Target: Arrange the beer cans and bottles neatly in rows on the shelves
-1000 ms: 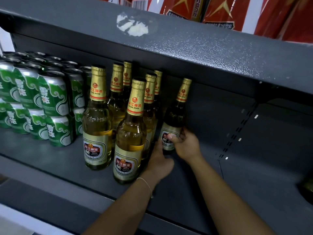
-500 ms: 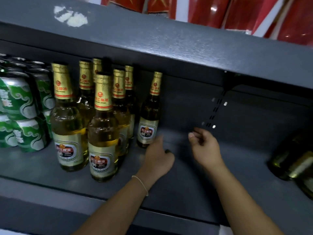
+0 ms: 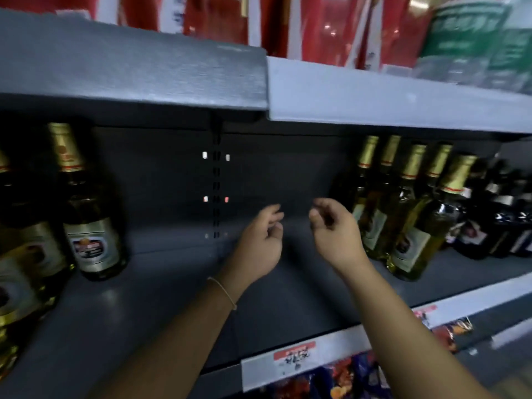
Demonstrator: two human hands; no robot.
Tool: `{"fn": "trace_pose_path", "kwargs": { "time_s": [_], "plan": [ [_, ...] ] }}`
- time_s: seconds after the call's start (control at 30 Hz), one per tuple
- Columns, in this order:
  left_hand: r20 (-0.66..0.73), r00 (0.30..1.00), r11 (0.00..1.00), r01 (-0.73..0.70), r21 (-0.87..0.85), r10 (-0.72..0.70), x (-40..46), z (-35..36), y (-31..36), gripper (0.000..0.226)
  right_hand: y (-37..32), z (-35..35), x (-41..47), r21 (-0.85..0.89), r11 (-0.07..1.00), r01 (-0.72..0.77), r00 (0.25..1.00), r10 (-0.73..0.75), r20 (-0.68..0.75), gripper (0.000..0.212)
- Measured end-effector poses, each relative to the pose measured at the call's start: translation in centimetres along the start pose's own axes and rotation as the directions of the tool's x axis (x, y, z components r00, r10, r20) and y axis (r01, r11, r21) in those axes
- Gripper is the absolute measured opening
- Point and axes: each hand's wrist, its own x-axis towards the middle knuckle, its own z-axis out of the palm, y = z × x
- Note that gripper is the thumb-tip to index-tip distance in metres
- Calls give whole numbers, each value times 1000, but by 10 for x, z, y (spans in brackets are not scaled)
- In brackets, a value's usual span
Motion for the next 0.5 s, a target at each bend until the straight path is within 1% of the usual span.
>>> {"fn": "trace_pose_path", "kwargs": {
  "time_s": [0.07, 0.17, 0.33, 0.43, 0.5],
  "plan": [
    [33, 999, 1000, -18, -19, 18, 5, 24, 5, 39, 9, -22, 0, 18, 1000, -3, 999, 4, -48, 26],
    [99, 994, 998, -33, -48, 37, 12, 59, 15, 39, 23, -55, 0, 34, 999, 8, 987, -3, -158, 26],
    [190, 981, 997, -33, -62, 45, 19, 105, 35, 42, 45, -102, 4, 82, 996, 25, 937, 6, -348, 24],
    [222, 973, 998, -54, -42, 62, 22, 126, 45, 42, 65, -121, 5, 42, 999, 10, 889, 11, -458, 28],
    [247, 966, 997, -64, -37, 71, 23, 138, 50, 41, 78, -130, 3, -53, 999, -9, 842, -21, -539, 36]
  ]
}}
